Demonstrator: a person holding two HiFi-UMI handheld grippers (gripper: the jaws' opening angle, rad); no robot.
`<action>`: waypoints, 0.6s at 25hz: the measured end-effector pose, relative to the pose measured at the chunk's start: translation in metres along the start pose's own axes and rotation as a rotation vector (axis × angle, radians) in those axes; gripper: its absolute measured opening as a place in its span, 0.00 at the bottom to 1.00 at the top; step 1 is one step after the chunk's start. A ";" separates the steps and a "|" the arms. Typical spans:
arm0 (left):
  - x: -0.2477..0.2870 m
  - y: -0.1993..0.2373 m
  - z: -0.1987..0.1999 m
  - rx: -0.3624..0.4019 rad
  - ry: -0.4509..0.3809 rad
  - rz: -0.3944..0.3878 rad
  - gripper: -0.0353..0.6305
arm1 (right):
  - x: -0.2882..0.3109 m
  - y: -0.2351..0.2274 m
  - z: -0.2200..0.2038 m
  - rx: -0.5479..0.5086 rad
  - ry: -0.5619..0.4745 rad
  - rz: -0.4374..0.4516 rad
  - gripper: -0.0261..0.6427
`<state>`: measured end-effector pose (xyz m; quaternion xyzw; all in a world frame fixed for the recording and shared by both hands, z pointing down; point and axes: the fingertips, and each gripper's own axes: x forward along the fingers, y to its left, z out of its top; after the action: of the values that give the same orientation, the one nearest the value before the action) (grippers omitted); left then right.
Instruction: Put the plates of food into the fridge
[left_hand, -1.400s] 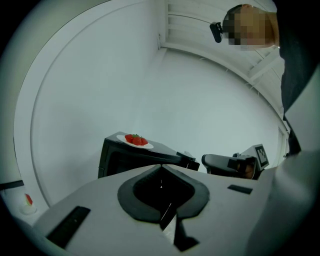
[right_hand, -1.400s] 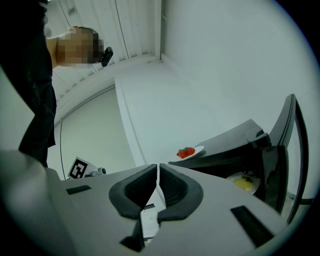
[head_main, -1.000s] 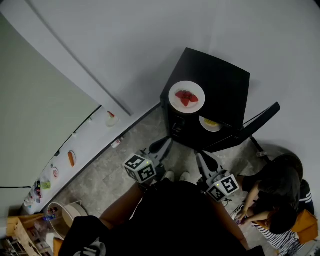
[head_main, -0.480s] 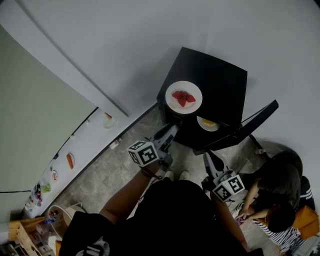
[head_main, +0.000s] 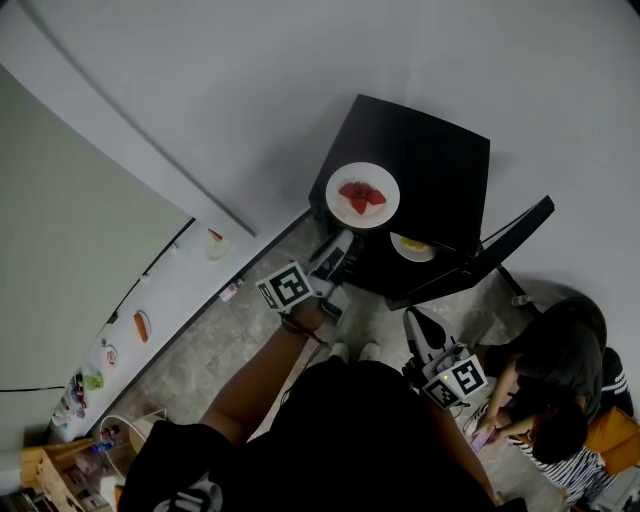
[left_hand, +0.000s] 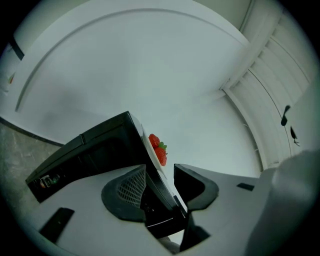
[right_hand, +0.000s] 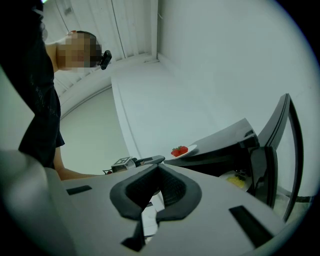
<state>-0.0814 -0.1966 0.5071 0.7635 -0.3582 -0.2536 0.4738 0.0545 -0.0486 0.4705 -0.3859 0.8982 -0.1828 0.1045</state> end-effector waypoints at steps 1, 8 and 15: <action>0.001 0.003 0.001 -0.006 -0.001 0.017 0.31 | 0.000 0.001 0.000 -0.001 0.001 0.003 0.08; 0.018 0.009 0.001 -0.159 -0.038 0.023 0.31 | -0.002 -0.006 -0.002 0.012 -0.001 -0.013 0.08; 0.027 0.006 0.008 -0.225 -0.065 0.021 0.31 | -0.004 -0.010 -0.004 0.041 -0.004 -0.032 0.08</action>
<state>-0.0726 -0.2239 0.5077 0.6928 -0.3508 -0.3120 0.5473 0.0628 -0.0511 0.4780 -0.3986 0.8877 -0.2020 0.1111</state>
